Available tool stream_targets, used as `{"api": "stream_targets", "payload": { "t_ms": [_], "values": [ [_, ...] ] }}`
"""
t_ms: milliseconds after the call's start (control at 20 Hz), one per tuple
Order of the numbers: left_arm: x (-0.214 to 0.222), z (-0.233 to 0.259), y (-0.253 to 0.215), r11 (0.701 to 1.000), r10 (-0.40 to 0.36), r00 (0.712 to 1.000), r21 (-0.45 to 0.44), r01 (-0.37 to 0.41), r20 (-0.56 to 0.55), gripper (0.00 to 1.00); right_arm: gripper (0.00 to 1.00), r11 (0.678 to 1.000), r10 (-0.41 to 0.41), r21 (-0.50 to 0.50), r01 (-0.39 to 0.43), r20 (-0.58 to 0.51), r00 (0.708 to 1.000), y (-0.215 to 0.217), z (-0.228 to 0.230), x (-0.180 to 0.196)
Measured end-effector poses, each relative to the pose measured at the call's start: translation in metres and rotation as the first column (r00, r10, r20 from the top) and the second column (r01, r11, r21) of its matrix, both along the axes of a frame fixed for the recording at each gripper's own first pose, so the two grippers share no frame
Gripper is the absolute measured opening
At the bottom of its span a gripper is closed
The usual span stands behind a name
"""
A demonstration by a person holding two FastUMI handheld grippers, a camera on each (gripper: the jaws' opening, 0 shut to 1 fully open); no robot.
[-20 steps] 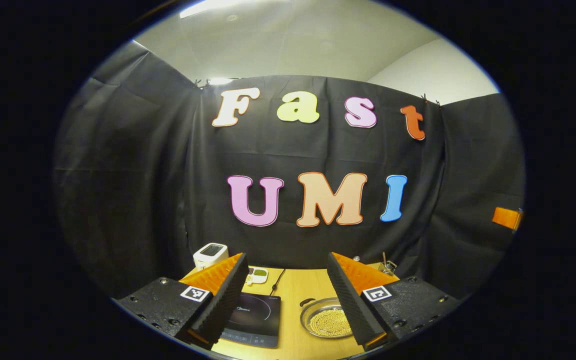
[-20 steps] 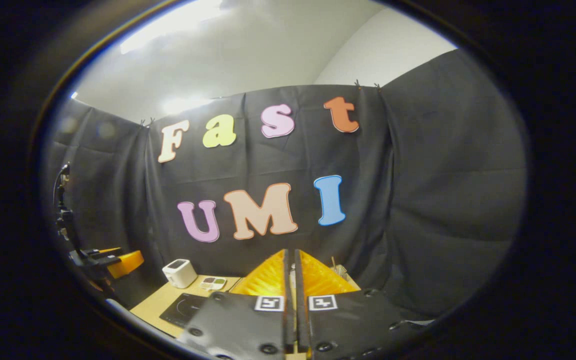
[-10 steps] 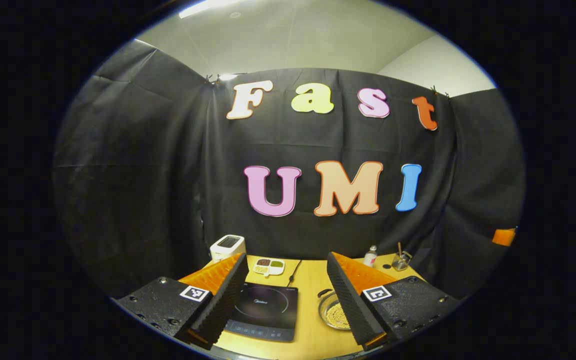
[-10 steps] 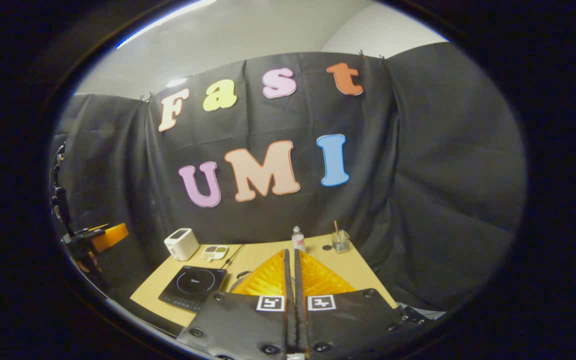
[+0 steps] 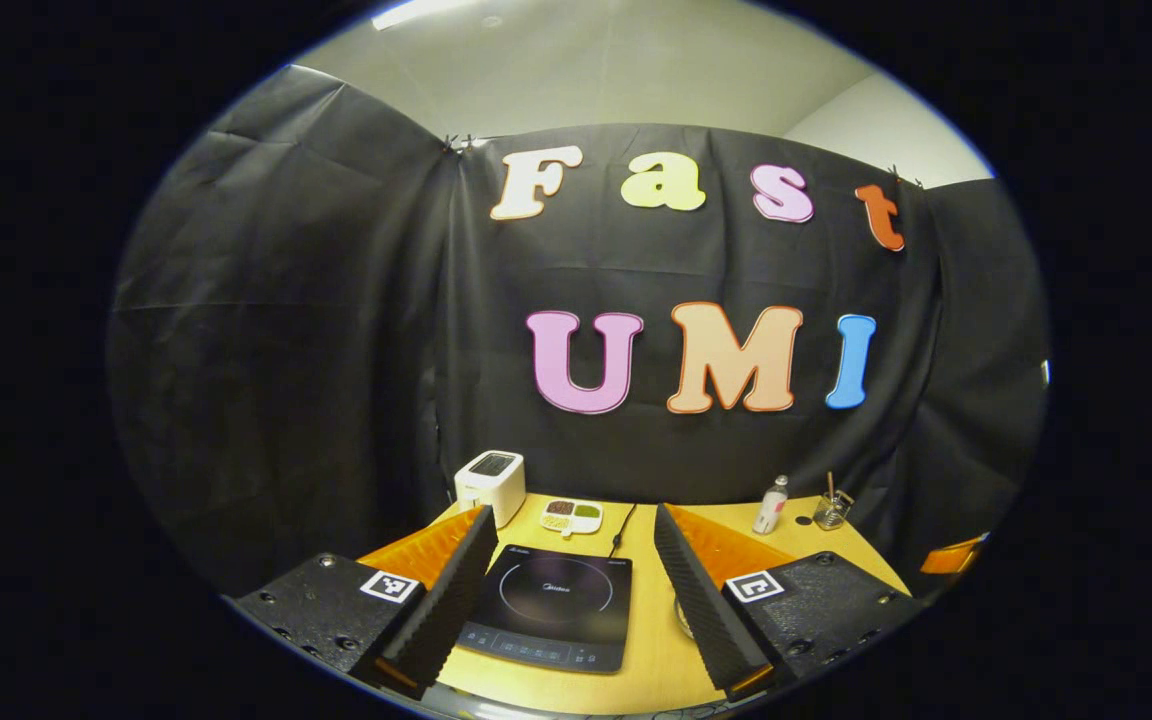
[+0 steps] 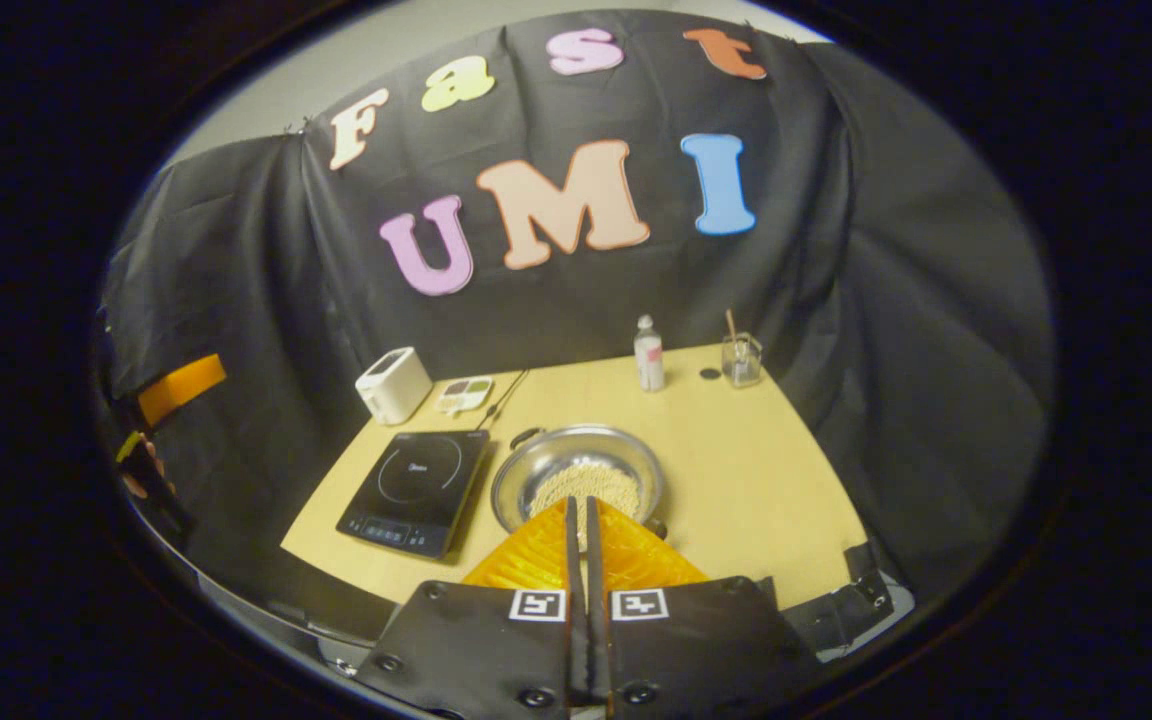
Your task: First push the handle of the pot to place it horizontally, then grasp the pot with both hands and set it on the induction cooktop.
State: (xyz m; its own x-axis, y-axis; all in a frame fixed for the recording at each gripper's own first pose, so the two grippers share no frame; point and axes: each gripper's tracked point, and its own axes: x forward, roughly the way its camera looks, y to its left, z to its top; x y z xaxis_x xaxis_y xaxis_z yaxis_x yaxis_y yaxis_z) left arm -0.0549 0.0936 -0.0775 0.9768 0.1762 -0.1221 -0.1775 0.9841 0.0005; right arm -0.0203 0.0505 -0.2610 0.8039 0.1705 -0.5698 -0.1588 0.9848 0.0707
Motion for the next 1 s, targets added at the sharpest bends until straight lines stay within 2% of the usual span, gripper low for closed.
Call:
{"api": "stream_targets", "payload": {
  "t_ms": [50,250,300,400,550,600,650,800,850,1000],
  "values": [
    [0.000,-0.005,0.002,1.000,0.003,1.000,-0.008,-0.003,-0.009,0.96,0.00,1.000,-0.001,0.002,0.001,-0.043,0.999,0.002,-0.018,0.002],
    [-0.001,-0.025,0.014,1.000,0.013,0.999,-0.011,-0.013,-0.041,0.92,0.00,1.000,-0.007,-0.021,0.003,-0.194,0.981,0.010,-0.087,0.006],
    [0.000,-0.029,0.018,1.000,0.015,0.999,-0.004,-0.016,-0.048,0.96,0.00,1.000,-0.011,-0.029,0.005,-0.225,0.974,0.008,-0.104,0.004],
    [0.001,-0.037,0.025,1.000,0.022,0.998,0.003,-0.022,-0.065,0.93,0.00,0.999,-0.022,-0.044,0.010,-0.284,0.958,0.005,-0.135,0.004],
    [0.005,-0.043,0.031,1.000,0.029,0.997,-0.004,-0.030,-0.071,0.99,0.02,0.996,-0.046,-0.084,0.016,-0.372,0.927,-0.001,-0.179,0.012],
    [0.007,-0.044,0.034,0.999,0.032,0.997,-0.004,-0.032,-0.072,0.96,0.00,0.995,-0.056,-0.095,0.020,-0.399,0.915,-0.003,-0.192,0.013],
    [0.008,-0.046,0.036,0.999,0.031,0.997,-0.005,-0.031,-0.073,0.96,0.03,0.995,-0.059,-0.094,0.021,-0.420,0.906,-0.002,-0.203,0.016],
    [0.014,-0.053,0.038,1.000,0.018,0.997,-0.002,-0.018,-0.078,0.96,0.03,0.994,-0.075,-0.099,0.033,-0.454,0.888,-0.003,-0.228,0.026],
    [0.017,-0.055,0.037,1.000,0.009,0.997,-0.003,-0.009,-0.077,0.93,0.00,0.993,-0.088,-0.111,0.041,-0.464,0.882,-0.004,-0.234,0.030],
    [0.023,-0.059,0.034,1.000,-0.021,0.997,-0.006,0.021,-0.074,0.96,0.03,0.991,-0.118,-0.114,0.069,-0.498,0.859,-0.004,-0.251,0.039]
  ]
}}
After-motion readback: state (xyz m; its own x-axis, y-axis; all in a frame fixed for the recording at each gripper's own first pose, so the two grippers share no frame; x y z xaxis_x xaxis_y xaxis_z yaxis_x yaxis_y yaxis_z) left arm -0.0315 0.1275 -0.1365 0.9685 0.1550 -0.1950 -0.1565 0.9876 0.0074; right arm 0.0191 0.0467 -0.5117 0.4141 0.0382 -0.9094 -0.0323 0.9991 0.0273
